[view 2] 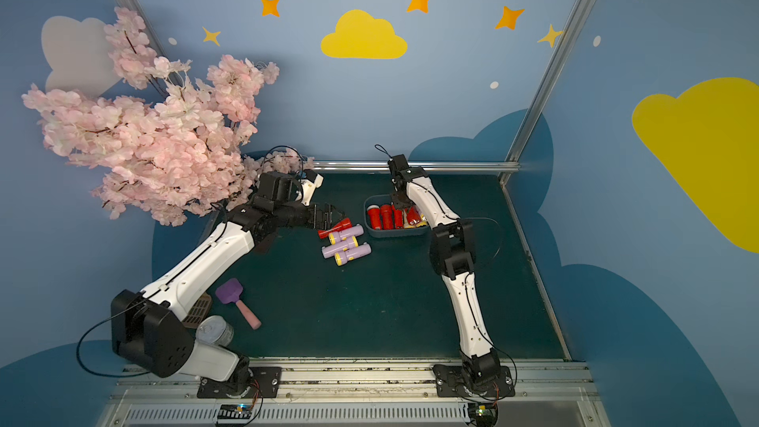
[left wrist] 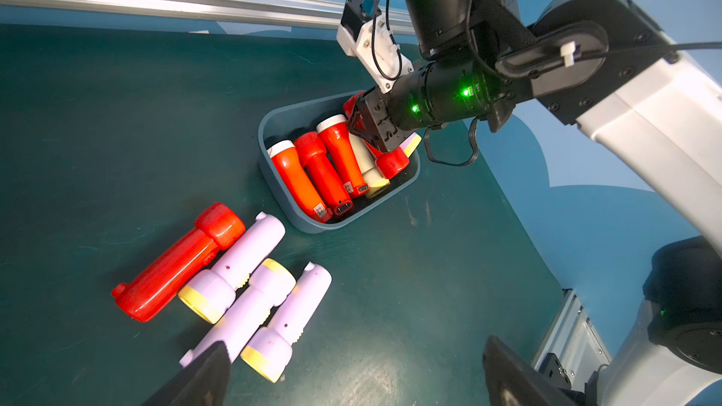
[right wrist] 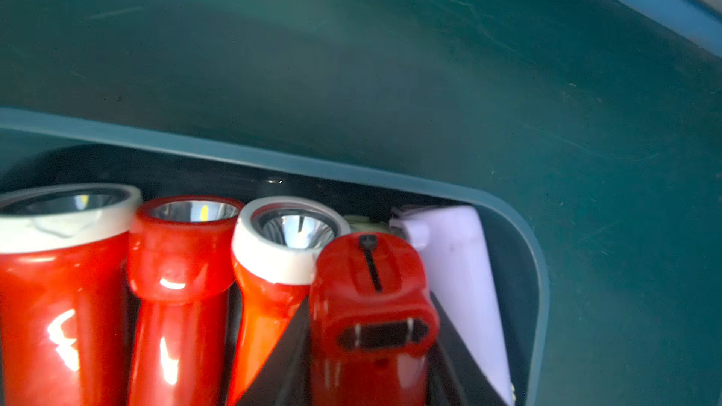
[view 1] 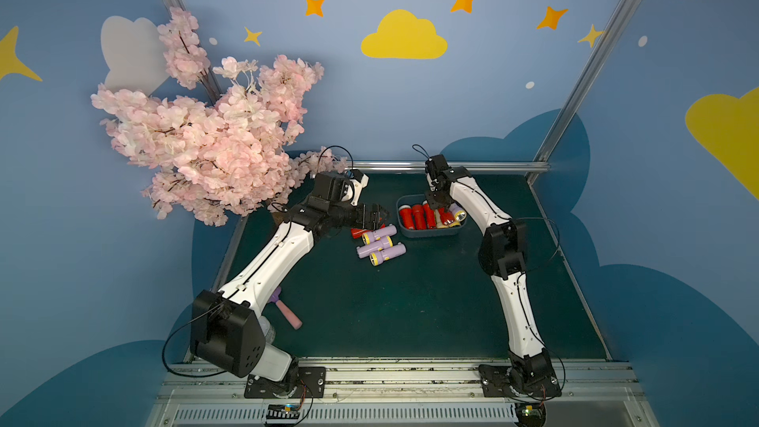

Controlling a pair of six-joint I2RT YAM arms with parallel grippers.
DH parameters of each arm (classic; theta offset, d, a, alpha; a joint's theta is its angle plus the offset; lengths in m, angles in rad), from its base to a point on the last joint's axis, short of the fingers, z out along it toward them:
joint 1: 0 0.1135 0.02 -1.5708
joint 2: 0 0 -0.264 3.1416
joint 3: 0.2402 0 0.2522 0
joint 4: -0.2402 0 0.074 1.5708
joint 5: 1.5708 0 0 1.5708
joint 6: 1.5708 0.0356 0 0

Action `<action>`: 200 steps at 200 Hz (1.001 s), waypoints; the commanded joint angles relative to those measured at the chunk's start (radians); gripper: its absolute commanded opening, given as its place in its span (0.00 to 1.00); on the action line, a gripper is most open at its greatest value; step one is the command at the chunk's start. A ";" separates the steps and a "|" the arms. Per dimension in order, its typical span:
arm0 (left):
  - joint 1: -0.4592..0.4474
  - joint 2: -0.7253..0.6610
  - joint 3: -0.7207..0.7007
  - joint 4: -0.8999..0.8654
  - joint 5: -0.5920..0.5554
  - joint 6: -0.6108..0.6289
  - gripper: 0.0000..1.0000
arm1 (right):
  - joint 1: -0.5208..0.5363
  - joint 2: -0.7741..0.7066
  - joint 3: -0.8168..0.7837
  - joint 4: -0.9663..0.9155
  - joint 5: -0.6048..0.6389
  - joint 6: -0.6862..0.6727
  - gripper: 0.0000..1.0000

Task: Put the flashlights into the storage boxes
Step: Place the flashlight at the storage box.

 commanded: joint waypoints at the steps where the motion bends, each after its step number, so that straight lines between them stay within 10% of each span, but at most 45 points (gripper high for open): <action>1: 0.002 0.013 0.028 -0.013 0.023 0.018 0.99 | -0.009 0.025 0.027 0.014 0.033 0.002 0.32; 200: 0.001 -0.082 -0.065 -0.005 0.019 -0.003 0.99 | 0.060 -0.164 -0.010 -0.026 -0.004 -0.011 0.46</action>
